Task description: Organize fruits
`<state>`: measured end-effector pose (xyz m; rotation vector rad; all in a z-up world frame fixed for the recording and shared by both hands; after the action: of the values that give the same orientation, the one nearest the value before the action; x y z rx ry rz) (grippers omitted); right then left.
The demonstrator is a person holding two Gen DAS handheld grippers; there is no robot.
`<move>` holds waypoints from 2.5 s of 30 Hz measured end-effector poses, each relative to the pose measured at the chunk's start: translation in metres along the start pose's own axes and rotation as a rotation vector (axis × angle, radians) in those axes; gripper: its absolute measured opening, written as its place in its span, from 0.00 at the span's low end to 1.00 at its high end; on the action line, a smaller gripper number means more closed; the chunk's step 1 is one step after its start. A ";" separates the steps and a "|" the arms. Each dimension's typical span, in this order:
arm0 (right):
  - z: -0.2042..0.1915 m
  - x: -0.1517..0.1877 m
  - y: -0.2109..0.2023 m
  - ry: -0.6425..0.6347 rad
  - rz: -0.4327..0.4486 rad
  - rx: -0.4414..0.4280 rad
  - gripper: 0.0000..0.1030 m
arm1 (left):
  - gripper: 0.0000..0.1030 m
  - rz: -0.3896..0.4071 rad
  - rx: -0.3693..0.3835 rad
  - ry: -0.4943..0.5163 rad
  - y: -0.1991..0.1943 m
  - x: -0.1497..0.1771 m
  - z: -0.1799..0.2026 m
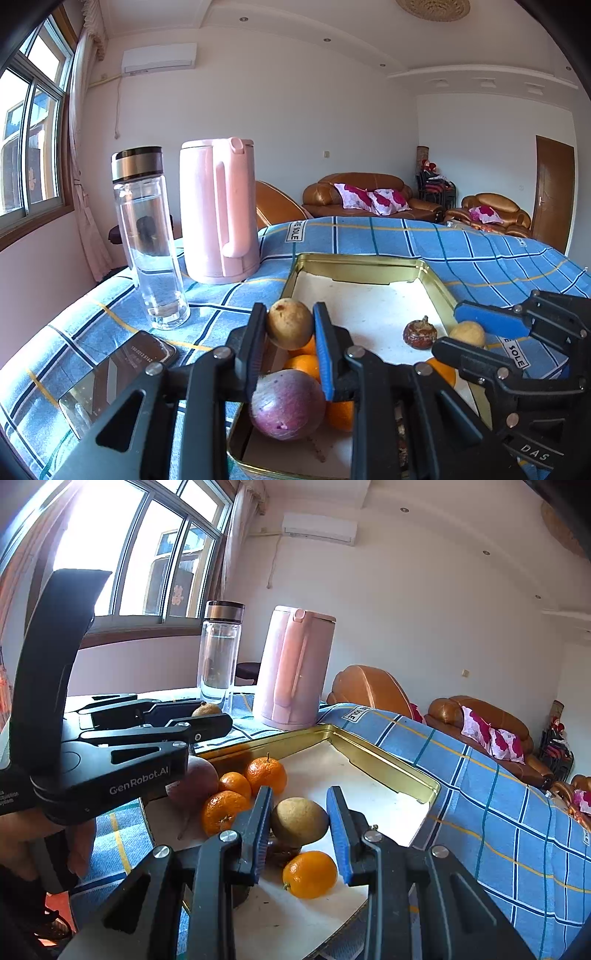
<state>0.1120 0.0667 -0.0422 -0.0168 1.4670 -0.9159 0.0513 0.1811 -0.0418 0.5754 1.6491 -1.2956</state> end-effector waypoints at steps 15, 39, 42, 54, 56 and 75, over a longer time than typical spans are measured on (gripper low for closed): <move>-0.002 0.000 0.008 -0.010 -0.041 -0.021 0.31 | 0.26 -0.051 -0.014 0.040 0.007 0.003 0.003; 0.000 0.001 0.015 0.001 -0.083 -0.028 0.78 | 0.57 -0.100 -0.013 0.068 0.012 0.008 0.011; 0.006 0.003 0.008 0.024 -0.069 -0.002 0.78 | 0.72 -0.075 -0.024 0.059 0.005 0.005 0.010; 0.065 0.019 -0.052 0.214 0.028 0.178 0.82 | 0.98 0.063 -0.009 0.055 -0.040 -0.015 0.024; 0.069 0.018 -0.065 0.224 0.058 0.199 0.84 | 0.98 0.075 -0.006 0.061 -0.046 -0.017 0.027; 0.070 0.015 -0.108 0.219 0.144 0.261 0.90 | 1.00 0.097 0.001 0.091 -0.059 -0.020 0.047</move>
<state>0.1132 -0.0497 0.0138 0.3879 1.5161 -1.0076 0.0306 0.1214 0.0046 0.7156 1.6737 -1.2152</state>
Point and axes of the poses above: each gripper's, at about its wrist camera, not at the fingertips, and y roughly the way its jaws point, z to its right, x to its underside, the point moved 3 cm from there along y, roughly the way its jaws point, and after that the axes turned 7 degrees about -z, right-handed, at the moved point
